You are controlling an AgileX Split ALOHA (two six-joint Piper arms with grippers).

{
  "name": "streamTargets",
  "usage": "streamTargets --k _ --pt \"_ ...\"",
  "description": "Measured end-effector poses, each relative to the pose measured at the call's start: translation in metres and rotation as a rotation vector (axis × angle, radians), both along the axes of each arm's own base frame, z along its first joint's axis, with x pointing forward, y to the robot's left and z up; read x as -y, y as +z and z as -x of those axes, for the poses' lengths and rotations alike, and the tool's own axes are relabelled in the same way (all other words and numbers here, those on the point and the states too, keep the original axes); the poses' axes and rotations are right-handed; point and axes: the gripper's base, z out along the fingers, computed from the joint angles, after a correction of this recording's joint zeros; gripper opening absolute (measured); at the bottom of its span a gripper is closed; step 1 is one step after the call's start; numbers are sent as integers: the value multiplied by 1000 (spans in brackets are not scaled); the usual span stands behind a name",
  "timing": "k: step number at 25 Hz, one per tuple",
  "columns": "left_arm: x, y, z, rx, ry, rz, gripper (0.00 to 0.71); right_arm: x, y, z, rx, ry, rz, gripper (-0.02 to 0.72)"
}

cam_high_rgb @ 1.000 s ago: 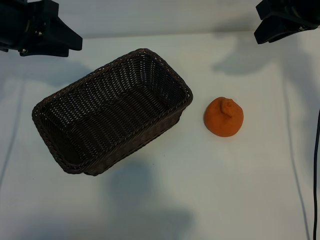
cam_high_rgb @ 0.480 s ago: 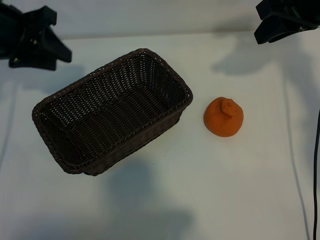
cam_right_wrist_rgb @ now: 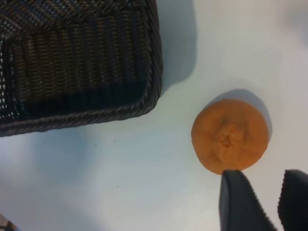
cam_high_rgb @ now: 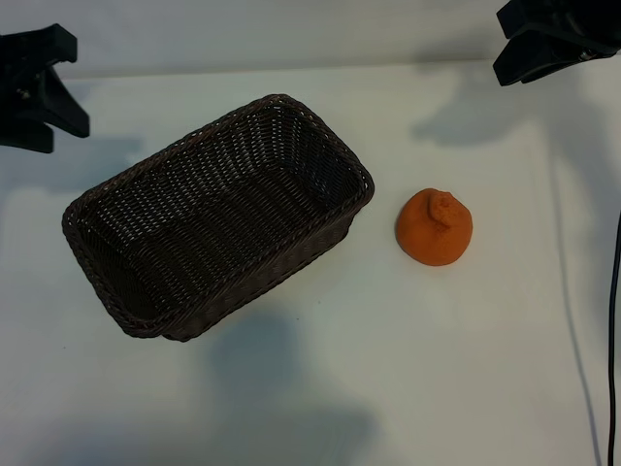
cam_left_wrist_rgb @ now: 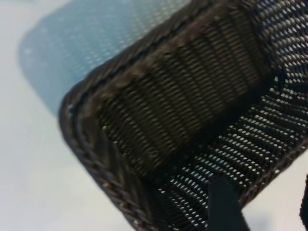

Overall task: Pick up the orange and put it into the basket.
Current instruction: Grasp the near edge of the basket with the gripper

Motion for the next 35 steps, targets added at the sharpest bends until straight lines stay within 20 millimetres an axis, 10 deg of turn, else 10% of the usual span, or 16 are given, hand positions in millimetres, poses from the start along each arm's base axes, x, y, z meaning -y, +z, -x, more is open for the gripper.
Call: streamTargets --k 15,35 --pt "-9 -2 1 -50 152 -72 427 0 0 0 -2 0 0 243" --pt "-17 -70 -15 -198 201 -144 427 0 0 1 -11 4 0 243"
